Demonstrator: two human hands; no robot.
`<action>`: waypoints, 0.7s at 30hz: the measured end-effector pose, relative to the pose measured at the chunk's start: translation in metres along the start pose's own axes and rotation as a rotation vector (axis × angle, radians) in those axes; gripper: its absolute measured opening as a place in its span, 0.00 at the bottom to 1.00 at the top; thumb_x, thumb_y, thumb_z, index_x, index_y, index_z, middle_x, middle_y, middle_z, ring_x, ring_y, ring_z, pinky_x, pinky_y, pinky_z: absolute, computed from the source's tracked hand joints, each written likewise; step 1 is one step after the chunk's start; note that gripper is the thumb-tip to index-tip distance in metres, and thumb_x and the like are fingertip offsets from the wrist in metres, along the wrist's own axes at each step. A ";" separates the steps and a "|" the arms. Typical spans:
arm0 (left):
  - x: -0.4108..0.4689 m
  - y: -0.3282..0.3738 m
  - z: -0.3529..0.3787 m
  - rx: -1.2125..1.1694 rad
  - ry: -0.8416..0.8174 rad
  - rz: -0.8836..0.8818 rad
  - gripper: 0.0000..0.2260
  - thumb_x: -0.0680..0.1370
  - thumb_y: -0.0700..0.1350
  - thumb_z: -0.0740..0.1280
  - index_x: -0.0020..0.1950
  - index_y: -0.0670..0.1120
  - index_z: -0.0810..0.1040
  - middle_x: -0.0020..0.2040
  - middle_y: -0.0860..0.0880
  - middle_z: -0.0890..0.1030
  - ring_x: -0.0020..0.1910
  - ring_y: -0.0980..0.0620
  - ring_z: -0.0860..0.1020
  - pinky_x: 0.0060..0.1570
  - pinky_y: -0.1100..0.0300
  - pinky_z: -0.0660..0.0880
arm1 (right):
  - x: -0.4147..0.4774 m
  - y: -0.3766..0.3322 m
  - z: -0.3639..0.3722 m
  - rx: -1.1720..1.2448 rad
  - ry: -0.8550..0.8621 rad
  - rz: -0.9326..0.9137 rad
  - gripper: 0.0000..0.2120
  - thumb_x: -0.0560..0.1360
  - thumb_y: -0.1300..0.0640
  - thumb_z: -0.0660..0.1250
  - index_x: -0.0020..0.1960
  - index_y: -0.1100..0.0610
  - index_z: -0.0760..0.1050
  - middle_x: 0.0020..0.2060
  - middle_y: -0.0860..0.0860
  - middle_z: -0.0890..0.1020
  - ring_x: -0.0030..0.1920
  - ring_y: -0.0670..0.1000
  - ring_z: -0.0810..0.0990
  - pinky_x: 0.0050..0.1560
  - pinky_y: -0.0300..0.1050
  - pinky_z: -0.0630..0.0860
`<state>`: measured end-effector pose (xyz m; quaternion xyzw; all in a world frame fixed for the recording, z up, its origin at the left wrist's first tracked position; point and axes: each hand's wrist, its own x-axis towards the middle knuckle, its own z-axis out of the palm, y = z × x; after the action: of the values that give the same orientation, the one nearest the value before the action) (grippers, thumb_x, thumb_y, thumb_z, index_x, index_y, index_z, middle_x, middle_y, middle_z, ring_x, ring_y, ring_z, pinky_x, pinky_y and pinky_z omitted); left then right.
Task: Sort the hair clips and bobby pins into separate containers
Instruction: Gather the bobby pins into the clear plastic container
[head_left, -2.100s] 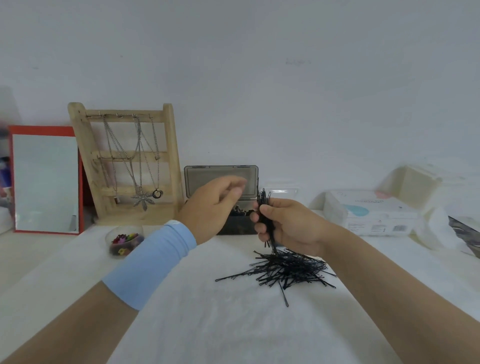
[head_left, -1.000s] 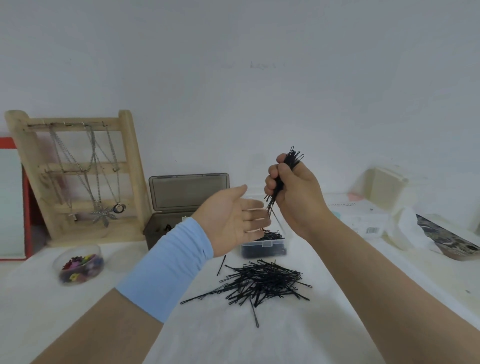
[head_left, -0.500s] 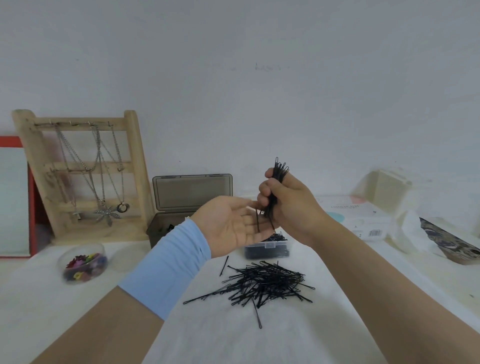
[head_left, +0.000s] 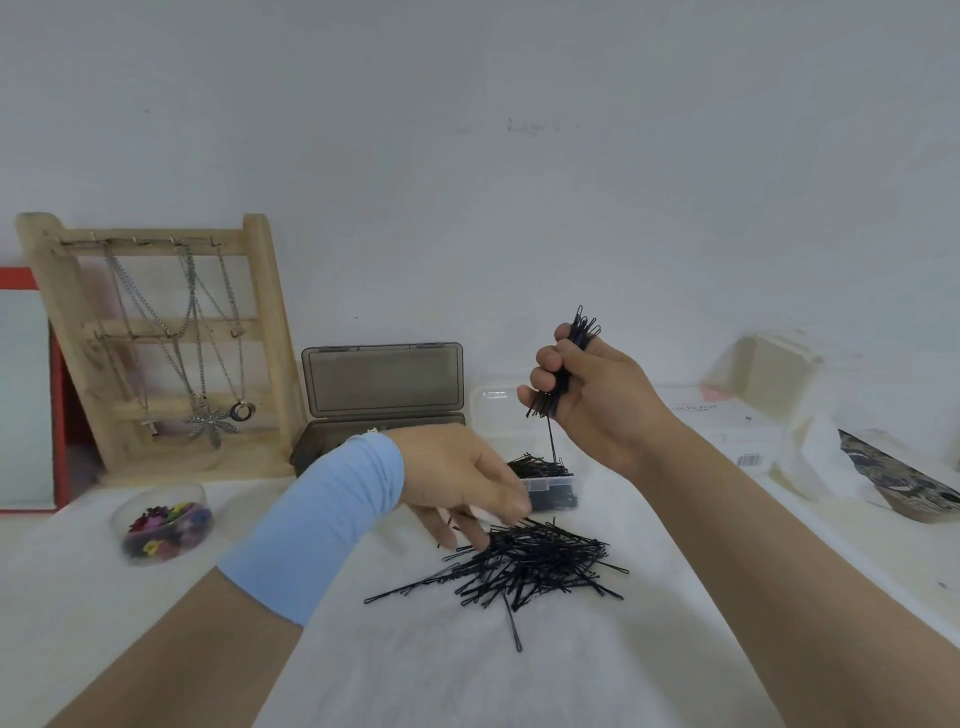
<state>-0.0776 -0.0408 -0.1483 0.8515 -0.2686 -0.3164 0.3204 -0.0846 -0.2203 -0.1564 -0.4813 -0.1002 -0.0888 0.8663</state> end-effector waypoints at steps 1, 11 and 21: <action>0.001 0.003 0.001 -0.027 0.063 0.005 0.14 0.79 0.53 0.68 0.60 0.49 0.80 0.56 0.53 0.83 0.46 0.50 0.85 0.42 0.57 0.81 | 0.000 0.000 0.001 0.006 -0.010 -0.002 0.07 0.84 0.64 0.53 0.51 0.55 0.67 0.34 0.51 0.71 0.31 0.50 0.70 0.42 0.49 0.77; 0.019 -0.010 0.000 -0.289 0.157 0.063 0.05 0.78 0.49 0.69 0.48 0.49 0.82 0.42 0.53 0.84 0.31 0.55 0.75 0.26 0.66 0.60 | 0.001 0.002 0.006 0.050 -0.014 -0.003 0.08 0.85 0.63 0.52 0.51 0.56 0.68 0.35 0.52 0.73 0.35 0.53 0.73 0.47 0.53 0.79; -0.004 -0.030 -0.046 0.303 0.413 0.005 0.06 0.76 0.54 0.70 0.44 0.54 0.85 0.37 0.57 0.83 0.29 0.57 0.75 0.41 0.62 0.73 | 0.009 0.016 -0.019 -0.717 0.121 -0.048 0.11 0.82 0.67 0.53 0.49 0.55 0.71 0.32 0.51 0.72 0.30 0.50 0.69 0.37 0.44 0.71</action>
<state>-0.0398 -0.0013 -0.1409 0.9356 -0.2441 -0.0913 0.2380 -0.0704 -0.2292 -0.1768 -0.7458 -0.0223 -0.1668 0.6446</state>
